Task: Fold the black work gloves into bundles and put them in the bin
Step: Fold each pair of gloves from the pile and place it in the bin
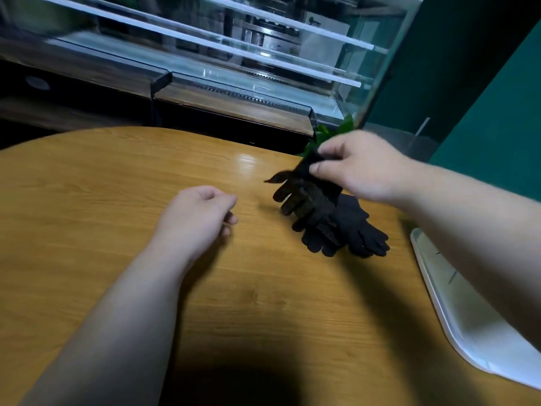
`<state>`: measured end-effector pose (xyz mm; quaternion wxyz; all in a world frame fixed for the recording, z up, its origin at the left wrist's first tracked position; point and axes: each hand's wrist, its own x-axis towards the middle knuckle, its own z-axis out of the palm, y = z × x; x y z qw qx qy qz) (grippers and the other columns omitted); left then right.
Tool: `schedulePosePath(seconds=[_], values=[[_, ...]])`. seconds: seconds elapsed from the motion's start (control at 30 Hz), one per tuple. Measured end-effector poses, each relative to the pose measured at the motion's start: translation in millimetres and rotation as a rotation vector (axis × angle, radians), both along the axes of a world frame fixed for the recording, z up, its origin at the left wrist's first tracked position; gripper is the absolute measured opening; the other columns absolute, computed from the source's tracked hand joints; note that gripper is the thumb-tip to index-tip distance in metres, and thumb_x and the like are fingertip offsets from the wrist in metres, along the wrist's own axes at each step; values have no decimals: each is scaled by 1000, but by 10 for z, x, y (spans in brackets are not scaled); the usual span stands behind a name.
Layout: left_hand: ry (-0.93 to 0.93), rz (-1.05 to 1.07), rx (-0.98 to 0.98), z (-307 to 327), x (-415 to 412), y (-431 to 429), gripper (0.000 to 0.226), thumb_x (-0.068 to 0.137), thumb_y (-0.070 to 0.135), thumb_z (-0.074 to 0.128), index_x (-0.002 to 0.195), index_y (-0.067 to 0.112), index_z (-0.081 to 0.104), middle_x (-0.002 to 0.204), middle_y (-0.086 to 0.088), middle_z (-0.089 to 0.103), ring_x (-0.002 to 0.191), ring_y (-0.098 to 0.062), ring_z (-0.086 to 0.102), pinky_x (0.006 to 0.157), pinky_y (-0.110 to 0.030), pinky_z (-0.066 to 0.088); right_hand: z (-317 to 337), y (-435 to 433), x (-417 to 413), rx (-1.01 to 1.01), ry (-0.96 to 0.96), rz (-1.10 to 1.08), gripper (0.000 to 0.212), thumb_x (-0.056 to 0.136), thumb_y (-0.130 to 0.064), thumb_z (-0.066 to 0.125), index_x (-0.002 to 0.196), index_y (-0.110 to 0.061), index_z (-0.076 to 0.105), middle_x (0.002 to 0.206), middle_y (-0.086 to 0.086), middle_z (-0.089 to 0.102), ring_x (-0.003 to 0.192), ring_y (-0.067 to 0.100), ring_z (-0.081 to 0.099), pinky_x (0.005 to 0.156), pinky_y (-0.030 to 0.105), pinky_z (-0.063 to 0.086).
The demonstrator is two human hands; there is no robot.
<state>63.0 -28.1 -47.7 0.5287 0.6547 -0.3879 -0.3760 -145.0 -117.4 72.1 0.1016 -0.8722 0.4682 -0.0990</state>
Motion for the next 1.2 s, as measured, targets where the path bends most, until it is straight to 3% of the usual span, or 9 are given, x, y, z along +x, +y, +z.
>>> schedulePosePath(seconds=[0.1, 0.2, 0.3, 0.43, 0.57, 0.63, 0.87, 1.07, 1.2], values=[[-19, -16, -33, 87, 5, 55, 23, 92, 33, 60, 86, 13, 70, 74, 0, 74, 60, -18, 62, 69, -34, 42, -333, 378, -5, 25, 263, 230, 19, 94, -45, 57, 80, -33, 61, 77, -7, 65, 75, 15, 60, 68, 30, 50], [-55, -49, -23, 134, -25, 117, 22, 94, 34, 58, 89, 17, 71, 76, 2, 75, 62, -17, 64, 73, -36, 46, -691, 776, -42, 66, 474, 458, 21, 93, -44, 55, 100, -28, 66, 99, -6, 64, 94, 21, 60, 82, 36, 52], [-136, -92, -10, 123, -75, 152, 20, 94, 36, 58, 87, 24, 71, 76, 8, 74, 66, -14, 68, 74, -35, 50, -913, 1080, -51, 203, 553, 513, 20, 91, -42, 58, 99, -25, 64, 99, -7, 62, 91, 20, 58, 76, 38, 54], [-228, -152, 16, 107, -182, 157, 19, 94, 38, 60, 83, 26, 70, 76, 13, 73, 71, -13, 70, 73, -34, 52, -817, 1123, -87, 414, 432, 432, 33, 87, -58, 63, 91, -25, 64, 87, -8, 65, 79, 12, 59, 70, 36, 53], [-301, -196, 55, 47, -202, 138, 15, 92, 42, 60, 81, 34, 69, 75, 15, 73, 75, -15, 70, 81, -43, 57, -732, 931, -123, 645, 9, 194, 25, 93, -38, 67, 91, -14, 71, 86, 8, 70, 81, 22, 70, 73, 37, 58], [-299, -206, 58, 32, -210, 131, 14, 91, 43, 60, 80, 39, 68, 75, 15, 73, 77, -17, 70, 82, -48, 57, -831, 681, -178, 537, -94, 34, 23, 93, -35, 68, 87, -13, 72, 82, 3, 72, 78, 19, 71, 77, 37, 60], [-405, -291, 92, -81, -350, 88, 18, 91, 44, 59, 79, 33, 68, 77, 10, 72, 76, -17, 68, 79, -44, 57, -1159, -172, -397, 55, 95, -337, 13, 93, -40, 61, 88, -28, 64, 88, -9, 66, 90, 16, 62, 79, 36, 54], [-440, -301, 102, -106, -383, 28, 19, 92, 44, 58, 81, 33, 68, 80, 9, 73, 76, -16, 67, 78, -44, 57, -1280, -465, -236, 41, 132, -332, 24, 92, -48, 62, 97, -24, 62, 85, -5, 66, 84, 18, 64, 75, 38, 57], [-448, -316, 97, -104, -369, 31, 19, 93, 44, 57, 82, 32, 67, 81, 6, 73, 76, -18, 67, 76, -44, 57, -1293, -529, -142, -57, 317, -291, 21, 95, -37, 57, 98, -17, 64, 85, 0, 64, 83, 25, 62, 75, 41, 58]])
